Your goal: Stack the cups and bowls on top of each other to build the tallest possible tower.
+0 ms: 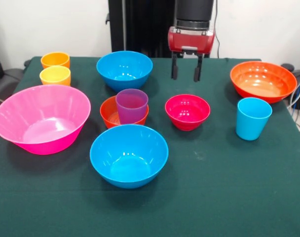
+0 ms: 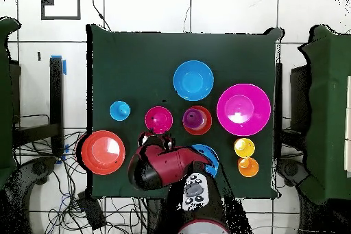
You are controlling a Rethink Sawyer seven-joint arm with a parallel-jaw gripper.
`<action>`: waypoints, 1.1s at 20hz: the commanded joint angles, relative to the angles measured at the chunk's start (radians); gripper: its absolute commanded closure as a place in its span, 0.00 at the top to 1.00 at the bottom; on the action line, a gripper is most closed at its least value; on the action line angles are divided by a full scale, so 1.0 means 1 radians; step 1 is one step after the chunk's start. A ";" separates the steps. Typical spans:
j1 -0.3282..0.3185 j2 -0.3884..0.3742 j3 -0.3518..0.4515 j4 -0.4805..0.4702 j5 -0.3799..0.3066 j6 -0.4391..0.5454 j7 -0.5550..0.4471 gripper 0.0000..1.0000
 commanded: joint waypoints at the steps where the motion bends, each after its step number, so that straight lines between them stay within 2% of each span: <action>1: 0.046 0.102 0.013 -0.152 0.077 0.102 0.075 1.00; 4: 0.063 0.157 -0.026 -0.197 0.101 0.070 0.089 1.00; 7: 0.045 0.195 -0.020 -0.224 0.125 0.067 0.089 1.00; 9: -0.005 0.204 0.040 -0.230 0.122 0.092 0.064 1.00; 15: -0.067 0.208 0.094 -0.263 0.118 0.162 0.003 1.00; 22: -0.064 0.207 0.092 -0.275 0.109 0.167 0.006 1.00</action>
